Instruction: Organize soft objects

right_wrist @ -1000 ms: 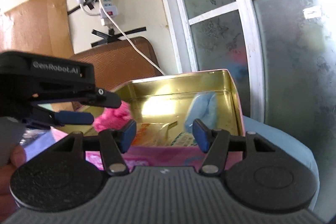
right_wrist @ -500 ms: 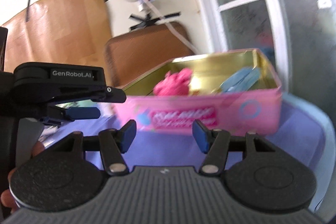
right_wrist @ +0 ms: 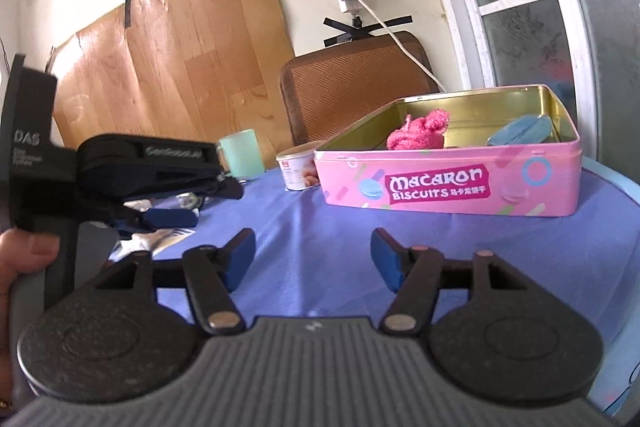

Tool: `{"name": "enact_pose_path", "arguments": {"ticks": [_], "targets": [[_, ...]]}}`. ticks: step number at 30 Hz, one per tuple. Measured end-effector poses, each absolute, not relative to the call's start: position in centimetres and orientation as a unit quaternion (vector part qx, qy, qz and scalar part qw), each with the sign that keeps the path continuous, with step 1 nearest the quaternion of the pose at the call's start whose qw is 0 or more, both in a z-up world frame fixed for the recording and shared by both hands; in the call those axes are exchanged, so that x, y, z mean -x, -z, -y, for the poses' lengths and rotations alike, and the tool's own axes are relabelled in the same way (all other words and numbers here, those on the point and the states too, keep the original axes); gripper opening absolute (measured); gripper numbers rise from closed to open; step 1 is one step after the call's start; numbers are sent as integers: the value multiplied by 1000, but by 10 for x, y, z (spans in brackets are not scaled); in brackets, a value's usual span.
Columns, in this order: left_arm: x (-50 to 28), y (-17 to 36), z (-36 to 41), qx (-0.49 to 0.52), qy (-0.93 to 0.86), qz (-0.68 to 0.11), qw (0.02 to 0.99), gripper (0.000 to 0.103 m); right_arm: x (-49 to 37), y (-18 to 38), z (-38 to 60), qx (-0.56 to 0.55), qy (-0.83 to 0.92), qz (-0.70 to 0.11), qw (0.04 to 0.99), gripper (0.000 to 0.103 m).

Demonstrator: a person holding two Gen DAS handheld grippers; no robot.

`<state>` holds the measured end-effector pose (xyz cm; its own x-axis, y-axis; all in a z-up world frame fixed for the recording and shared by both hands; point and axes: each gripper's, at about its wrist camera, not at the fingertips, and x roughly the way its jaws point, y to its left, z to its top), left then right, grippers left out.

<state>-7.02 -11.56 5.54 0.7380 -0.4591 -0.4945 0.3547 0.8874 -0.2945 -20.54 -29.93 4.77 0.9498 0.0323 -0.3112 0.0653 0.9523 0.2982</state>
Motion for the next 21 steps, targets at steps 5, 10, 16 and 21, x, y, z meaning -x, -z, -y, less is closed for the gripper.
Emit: {"name": "enact_pose_path", "arguments": {"ticks": [5, 10, 16, 21], "targets": [[71, -73, 95, 81, 196, -250, 945, 73, 196, -47, 287, -150, -4, -174, 973, 67], [61, -58, 70, 96, 164, -260, 947, 73, 193, -44, 271, -127, -24, -188, 974, 67], [51, -34, 50, 78, 116, -270, 953, 71, 192, -44, 258, -113, -34, -196, 973, 67], [46, -24, 37, 65, 90, -266, 958, 71, 190, -42, 252, -112, -40, -206, 971, 67]]}}
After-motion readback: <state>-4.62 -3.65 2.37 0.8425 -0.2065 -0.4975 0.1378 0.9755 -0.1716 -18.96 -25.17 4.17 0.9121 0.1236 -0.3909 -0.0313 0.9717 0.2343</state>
